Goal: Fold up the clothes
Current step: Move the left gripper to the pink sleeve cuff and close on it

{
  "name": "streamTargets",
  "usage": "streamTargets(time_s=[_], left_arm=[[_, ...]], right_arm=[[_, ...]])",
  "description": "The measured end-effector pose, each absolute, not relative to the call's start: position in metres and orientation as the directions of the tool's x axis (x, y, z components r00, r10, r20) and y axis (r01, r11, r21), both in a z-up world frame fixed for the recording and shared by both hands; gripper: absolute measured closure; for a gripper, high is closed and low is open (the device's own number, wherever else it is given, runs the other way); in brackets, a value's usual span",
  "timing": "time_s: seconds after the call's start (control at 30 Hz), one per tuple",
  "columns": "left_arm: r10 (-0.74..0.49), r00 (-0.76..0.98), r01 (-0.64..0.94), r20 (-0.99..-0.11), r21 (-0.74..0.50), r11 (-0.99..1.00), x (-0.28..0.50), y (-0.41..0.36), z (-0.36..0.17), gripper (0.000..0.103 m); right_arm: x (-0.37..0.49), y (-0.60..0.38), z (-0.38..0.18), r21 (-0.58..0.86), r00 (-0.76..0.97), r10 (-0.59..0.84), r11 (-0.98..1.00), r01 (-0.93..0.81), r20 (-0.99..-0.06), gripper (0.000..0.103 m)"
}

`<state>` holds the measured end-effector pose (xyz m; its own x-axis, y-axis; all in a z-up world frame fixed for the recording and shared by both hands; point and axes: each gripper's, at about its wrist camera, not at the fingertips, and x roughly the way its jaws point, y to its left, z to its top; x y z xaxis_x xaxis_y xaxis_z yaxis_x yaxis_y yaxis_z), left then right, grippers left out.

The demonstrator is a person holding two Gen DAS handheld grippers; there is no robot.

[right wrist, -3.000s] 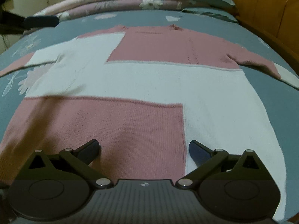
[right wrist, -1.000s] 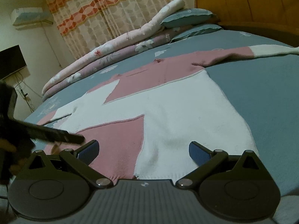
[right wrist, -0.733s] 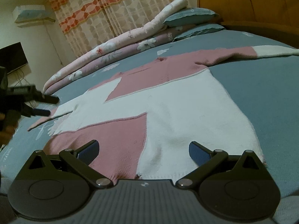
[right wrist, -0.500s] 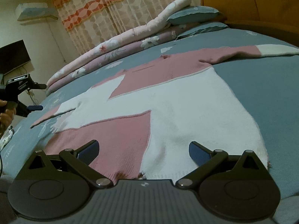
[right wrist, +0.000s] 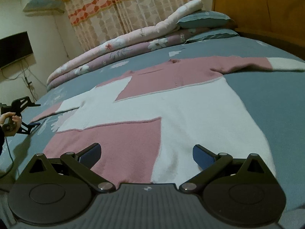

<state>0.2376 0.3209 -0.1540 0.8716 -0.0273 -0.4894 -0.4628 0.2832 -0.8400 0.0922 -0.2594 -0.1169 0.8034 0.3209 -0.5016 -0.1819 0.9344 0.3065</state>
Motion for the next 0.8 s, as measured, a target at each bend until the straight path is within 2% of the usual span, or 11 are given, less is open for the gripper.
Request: streamTargets(time_s=[0.47, 0.7, 0.8], left_arm=[[0.046, 0.888, -0.449, -0.457, -0.843, 0.297, 0.261, 0.354, -0.158, 0.033], [0.082, 0.880, -0.467, -0.469, -0.816, 0.341, 0.270, 0.355, -0.155, 0.034], [0.098, 0.876, -0.472, -0.472, -0.800, 0.369, 0.269, 0.351, -0.154, 0.038]], right_arm=[[0.110, -0.227, -0.096, 0.228, 0.796, 0.327, 0.943, -0.241, -0.510, 0.000], [0.110, -0.216, -0.095, 0.207, 0.789, 0.331, 0.943, -0.260, -0.517, 0.000], [0.110, -0.213, -0.095, 0.209, 0.785, 0.339, 0.940, -0.269, -0.518, 0.000]])
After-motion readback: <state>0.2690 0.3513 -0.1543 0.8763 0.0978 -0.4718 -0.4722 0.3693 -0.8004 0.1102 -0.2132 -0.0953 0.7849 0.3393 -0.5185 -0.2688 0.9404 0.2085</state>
